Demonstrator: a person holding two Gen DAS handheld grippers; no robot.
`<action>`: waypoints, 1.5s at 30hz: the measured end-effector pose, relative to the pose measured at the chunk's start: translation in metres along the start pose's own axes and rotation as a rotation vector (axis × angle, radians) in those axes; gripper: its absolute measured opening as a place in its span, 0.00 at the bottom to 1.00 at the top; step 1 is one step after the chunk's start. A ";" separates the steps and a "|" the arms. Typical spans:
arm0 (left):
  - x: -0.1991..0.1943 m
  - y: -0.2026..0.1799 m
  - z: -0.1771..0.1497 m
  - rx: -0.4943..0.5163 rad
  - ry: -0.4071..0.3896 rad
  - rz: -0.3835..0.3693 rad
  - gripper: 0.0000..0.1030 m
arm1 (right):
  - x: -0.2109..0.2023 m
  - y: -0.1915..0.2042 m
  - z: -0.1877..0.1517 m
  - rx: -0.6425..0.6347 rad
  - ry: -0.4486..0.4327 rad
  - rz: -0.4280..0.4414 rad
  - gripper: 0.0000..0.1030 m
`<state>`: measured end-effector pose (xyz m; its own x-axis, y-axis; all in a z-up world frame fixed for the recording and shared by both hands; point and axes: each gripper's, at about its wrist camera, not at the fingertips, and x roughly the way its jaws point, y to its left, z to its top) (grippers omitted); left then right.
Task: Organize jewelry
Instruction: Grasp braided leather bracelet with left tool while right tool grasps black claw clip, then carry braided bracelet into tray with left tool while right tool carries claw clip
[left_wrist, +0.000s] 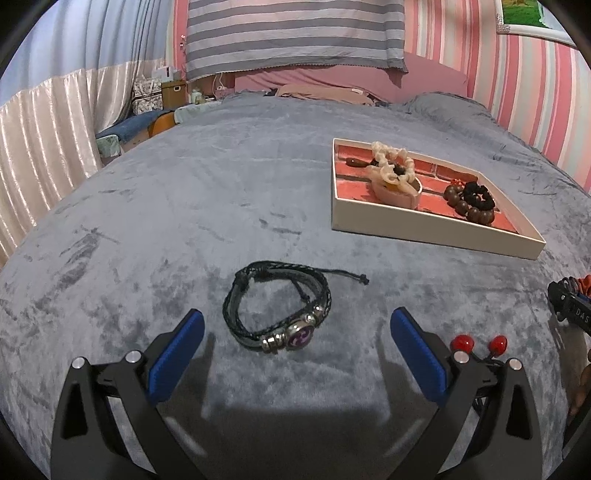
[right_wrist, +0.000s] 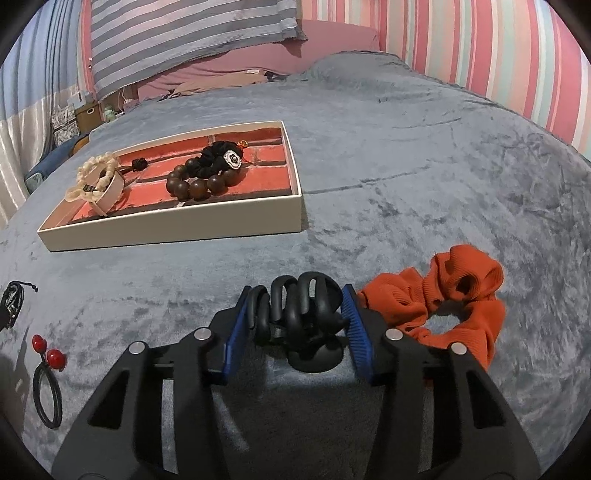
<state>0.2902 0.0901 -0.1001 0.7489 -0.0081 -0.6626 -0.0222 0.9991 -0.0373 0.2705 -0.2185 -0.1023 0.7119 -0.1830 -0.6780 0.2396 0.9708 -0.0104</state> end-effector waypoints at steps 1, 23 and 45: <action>0.000 0.000 0.000 0.003 -0.003 -0.004 0.95 | 0.000 0.000 0.000 -0.001 0.001 0.001 0.46; 0.033 -0.014 0.006 0.123 0.112 -0.077 0.15 | 0.002 -0.002 0.002 0.012 0.009 0.031 0.45; 0.000 -0.025 0.034 0.078 -0.003 -0.147 0.12 | -0.026 0.010 0.016 -0.017 -0.084 0.067 0.45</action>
<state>0.3133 0.0661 -0.0734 0.7426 -0.1540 -0.6518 0.1386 0.9875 -0.0754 0.2653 -0.2064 -0.0731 0.7790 -0.1290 -0.6136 0.1789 0.9837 0.0204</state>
